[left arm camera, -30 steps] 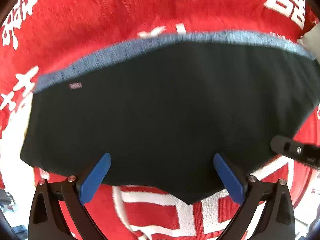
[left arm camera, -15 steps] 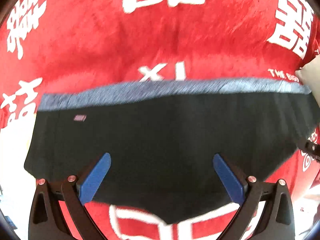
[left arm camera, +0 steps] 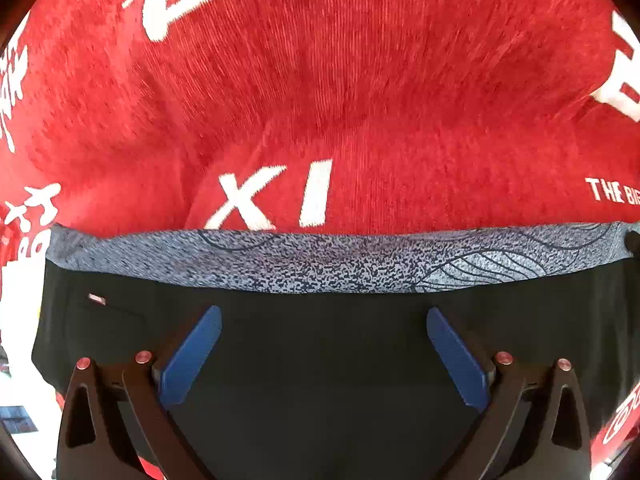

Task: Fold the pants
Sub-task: 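Fold the trouser end over with the right gripper and release it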

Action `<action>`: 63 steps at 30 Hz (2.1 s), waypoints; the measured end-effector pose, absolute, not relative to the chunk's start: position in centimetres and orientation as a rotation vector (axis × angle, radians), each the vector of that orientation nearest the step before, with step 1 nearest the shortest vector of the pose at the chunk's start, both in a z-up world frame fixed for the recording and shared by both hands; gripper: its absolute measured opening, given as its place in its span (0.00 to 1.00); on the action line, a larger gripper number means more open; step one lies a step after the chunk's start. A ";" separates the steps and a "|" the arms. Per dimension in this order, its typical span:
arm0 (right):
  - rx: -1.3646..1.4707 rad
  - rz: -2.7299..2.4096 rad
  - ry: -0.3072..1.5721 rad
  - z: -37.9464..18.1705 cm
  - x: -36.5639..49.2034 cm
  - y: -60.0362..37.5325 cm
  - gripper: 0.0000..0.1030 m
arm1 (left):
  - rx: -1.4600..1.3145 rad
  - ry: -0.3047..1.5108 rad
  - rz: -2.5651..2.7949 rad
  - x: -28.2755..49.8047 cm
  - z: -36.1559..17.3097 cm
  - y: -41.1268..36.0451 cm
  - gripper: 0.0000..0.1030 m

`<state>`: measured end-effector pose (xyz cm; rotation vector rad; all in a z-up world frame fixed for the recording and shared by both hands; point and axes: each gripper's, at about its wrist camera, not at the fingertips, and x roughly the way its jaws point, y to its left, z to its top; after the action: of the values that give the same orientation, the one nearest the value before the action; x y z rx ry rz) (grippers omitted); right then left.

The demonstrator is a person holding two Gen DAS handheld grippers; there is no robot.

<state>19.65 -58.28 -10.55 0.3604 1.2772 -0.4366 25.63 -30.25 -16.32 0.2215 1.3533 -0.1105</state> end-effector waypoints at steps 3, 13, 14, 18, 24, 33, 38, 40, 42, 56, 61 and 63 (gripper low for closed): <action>0.322 -0.498 1.256 -10.7 20.3 -60.4 0.27 | 0.225 1.348 -0.109 25.7 -16.4 -30.3 1.00; 0.389 -0.571 1.244 -5.5 13.2 -63.1 0.46 | 0.271 1.353 -0.204 23.1 -13.1 -35.2 1.00; 0.388 -0.576 1.255 -5.7 12.5 -63.0 0.46 | 0.274 1.363 -0.218 22.7 -13.2 -35.9 1.00; 0.379 -0.586 1.320 -8.1 10.1 -63.1 0.46 | 0.305 1.424 -0.230 20.9 -15.2 -38.1 1.00; 0.383 -0.547 1.280 -8.4 9.2 -62.7 0.59 | 0.308 1.426 -0.218 20.2 -16.1 -38.1 1.00; 0.522 -0.525 1.302 -7.0 9.4 -64.2 0.66 | 0.350 1.427 -0.178 20.1 -15.8 -38.9 1.00; 0.603 -0.511 1.297 -5.8 7.3 -64.3 0.66 | 0.362 1.425 -0.168 19.7 -15.5 -39.3 1.00; 0.641 -0.503 1.294 -5.8 6.4 -64.5 0.66 | 0.371 1.418 -0.167 19.5 -15.5 -39.4 1.00; 0.695 -0.497 1.287 -5.9 5.3 -64.7 0.66 | 0.378 1.414 -0.165 19.4 -15.7 -39.5 1.00; 0.986 -0.538 1.238 -7.7 -1.4 -64.6 0.66 | 0.417 1.394 -0.205 18.4 -14.2 -41.2 1.00; 1.151 -0.500 1.053 -7.9 -2.6 -66.8 0.66 | 0.384 1.392 -0.266 17.2 -12.8 -43.2 1.00; 1.181 -0.495 0.999 -8.1 -2.7 -67.6 0.66 | 0.364 1.394 -0.286 16.8 -12.6 -44.4 1.00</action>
<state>-2.66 -67.60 -8.13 1.1807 0.9991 -0.4949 16.82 -44.36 -12.58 0.3636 1.3936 -0.2861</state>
